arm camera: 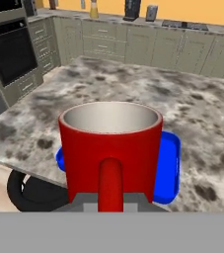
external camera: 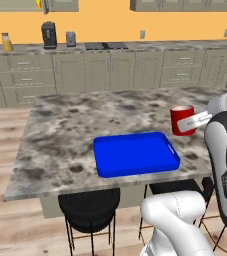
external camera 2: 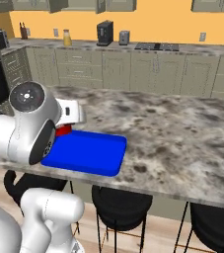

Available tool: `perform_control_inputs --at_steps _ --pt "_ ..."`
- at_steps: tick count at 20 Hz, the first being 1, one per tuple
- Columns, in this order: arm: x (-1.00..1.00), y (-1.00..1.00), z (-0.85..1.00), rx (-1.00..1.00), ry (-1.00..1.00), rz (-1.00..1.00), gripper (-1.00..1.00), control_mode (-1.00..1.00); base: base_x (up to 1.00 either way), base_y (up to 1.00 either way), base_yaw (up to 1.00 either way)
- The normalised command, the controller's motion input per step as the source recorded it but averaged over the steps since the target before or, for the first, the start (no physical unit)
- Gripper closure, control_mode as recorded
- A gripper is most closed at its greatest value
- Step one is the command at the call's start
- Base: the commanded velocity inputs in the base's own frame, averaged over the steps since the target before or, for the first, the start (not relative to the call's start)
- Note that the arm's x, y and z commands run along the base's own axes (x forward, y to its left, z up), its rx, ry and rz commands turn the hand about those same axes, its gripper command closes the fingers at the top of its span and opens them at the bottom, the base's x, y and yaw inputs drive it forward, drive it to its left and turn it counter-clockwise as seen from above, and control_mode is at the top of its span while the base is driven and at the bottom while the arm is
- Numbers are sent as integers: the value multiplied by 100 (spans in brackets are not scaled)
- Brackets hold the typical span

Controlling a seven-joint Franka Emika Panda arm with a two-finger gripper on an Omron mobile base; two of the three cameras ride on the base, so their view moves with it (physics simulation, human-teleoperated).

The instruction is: There is a tray on the dining counter. Grab the cup, mug, and pitcher and place them on the tray. The pitcher may be placed next to the tray if it cannot fit the tray.

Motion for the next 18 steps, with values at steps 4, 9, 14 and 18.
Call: perform_control_inputs --at_steps 4,9,14,18 --pt "4 3 -11 -3 -3 0 100 -100 0 0 0" --pt "54 30 -34 1 -1 10 100 -100 0 0 0" --pt "42 34 -57 10 2 39 100 -100 0 0 0" --pt "58 27 -53 3 2 37 100 -100 0 0 0"
